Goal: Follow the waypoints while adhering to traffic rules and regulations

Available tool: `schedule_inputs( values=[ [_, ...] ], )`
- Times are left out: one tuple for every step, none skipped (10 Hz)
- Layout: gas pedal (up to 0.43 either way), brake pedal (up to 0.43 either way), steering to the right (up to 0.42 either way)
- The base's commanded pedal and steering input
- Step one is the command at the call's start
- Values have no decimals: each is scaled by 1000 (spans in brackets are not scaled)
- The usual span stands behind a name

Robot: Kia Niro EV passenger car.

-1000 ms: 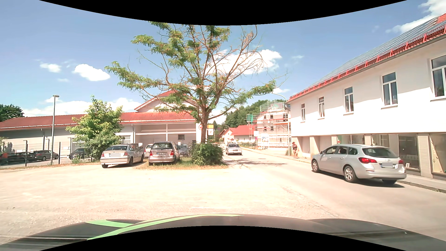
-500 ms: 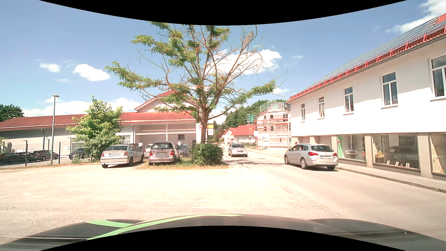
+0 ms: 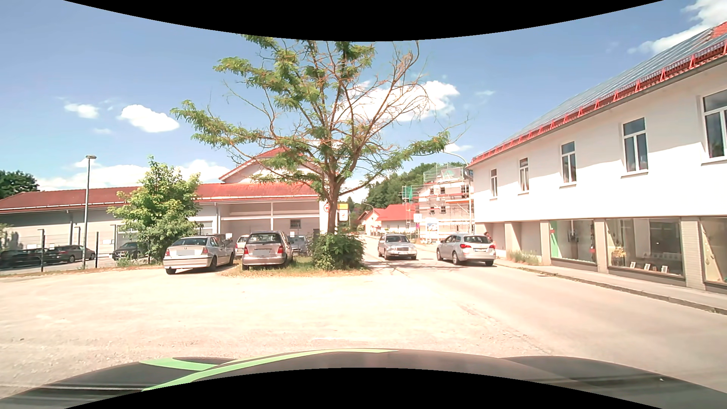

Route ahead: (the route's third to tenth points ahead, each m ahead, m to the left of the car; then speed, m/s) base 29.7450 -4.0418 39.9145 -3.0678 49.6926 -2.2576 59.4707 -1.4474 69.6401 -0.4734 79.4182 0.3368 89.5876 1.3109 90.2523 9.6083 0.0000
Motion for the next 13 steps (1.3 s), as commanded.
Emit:
schedule_inputs(
  values=[
    [0,0,-114],
    [0,0,-162],
    [0,6,-200],
    [0,6,-227],
    [0,6,-229],
    [0,6,-219],
    [0,6,-209],
    [0,6,-206],
    [0,6,-206],
    [0,24,-204],
    [0,67,-198],
    [0,85,-193],
    [0,98,-188]
  ],
)
